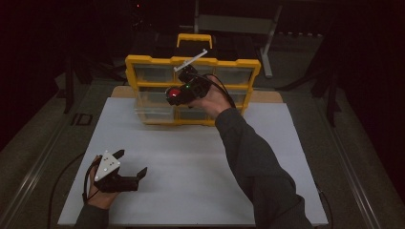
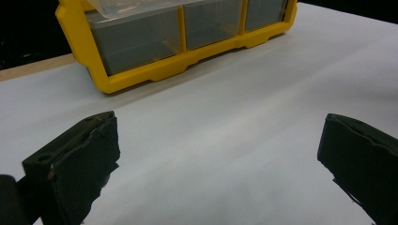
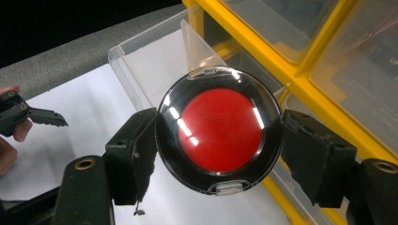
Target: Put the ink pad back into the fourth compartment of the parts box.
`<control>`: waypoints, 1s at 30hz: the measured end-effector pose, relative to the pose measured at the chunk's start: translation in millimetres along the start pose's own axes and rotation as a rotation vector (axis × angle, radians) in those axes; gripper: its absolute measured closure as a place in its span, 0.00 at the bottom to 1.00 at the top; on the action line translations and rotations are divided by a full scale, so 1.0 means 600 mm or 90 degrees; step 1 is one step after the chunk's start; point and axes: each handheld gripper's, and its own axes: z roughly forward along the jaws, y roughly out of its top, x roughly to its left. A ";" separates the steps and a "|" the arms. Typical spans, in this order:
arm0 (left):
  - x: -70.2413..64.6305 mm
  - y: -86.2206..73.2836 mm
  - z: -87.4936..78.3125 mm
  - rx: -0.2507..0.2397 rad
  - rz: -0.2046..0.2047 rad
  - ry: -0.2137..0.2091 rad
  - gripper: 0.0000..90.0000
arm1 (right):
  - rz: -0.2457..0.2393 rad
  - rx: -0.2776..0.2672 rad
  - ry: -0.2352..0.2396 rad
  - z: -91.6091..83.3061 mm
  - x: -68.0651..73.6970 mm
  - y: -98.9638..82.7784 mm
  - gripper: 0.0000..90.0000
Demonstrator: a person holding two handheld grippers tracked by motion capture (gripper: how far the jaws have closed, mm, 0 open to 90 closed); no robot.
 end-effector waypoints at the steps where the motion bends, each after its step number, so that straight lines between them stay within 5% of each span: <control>1: 0.000 0.000 0.000 0.000 0.000 0.000 0.00 | 0.001 -0.002 0.001 0.001 -0.001 0.000 0.33; 30: 0.002 -0.001 0.000 0.000 0.000 -0.001 0.00 | 0.025 -0.034 0.015 0.048 0.003 0.016 0.33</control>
